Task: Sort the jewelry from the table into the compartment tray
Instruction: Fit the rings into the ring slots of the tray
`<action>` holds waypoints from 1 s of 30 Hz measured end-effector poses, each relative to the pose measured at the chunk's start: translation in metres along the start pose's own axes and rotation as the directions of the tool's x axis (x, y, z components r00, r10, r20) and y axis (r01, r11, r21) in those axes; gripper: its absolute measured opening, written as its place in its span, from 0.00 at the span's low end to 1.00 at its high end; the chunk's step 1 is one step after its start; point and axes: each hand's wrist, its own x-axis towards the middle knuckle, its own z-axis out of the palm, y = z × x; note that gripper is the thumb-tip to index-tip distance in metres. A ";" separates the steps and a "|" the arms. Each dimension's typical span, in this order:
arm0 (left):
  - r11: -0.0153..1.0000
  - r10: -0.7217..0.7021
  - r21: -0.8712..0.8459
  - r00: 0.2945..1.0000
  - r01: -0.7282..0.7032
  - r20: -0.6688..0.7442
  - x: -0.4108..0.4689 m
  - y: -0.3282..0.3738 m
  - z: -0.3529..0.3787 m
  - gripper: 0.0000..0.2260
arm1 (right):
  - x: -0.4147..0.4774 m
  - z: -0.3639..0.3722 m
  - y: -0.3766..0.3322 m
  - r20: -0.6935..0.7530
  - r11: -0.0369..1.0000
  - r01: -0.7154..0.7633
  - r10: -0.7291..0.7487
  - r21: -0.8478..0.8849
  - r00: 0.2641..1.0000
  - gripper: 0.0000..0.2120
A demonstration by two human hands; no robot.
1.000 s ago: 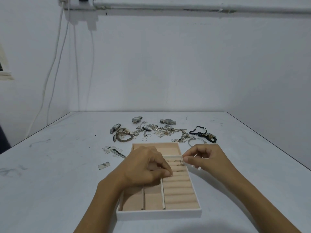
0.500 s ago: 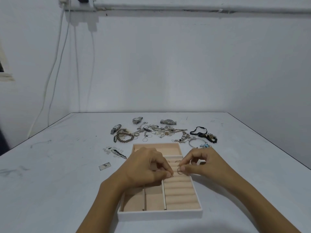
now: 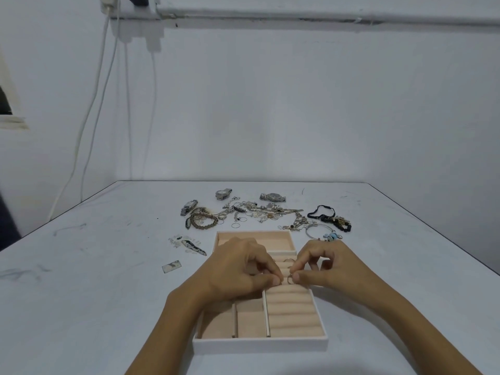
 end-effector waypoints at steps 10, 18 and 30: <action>0.920 -0.277 0.175 0.899 0.350 -0.340 -0.028 -0.042 -0.024 0.13 | 0.001 -0.004 0.002 0.042 1.000 0.017 -0.017 -0.006 0.999 0.05; 0.842 -0.443 0.175 0.839 0.511 -0.316 -0.042 -0.040 -0.020 0.17 | -0.001 0.000 0.003 0.034 0.999 0.025 -0.024 -0.033 0.999 0.07; 0.732 -0.586 0.383 0.807 0.563 -0.067 -0.050 -0.058 -0.015 0.21 | -0.001 0.000 0.004 0.029 1.000 -0.010 0.009 0.018 1.000 0.03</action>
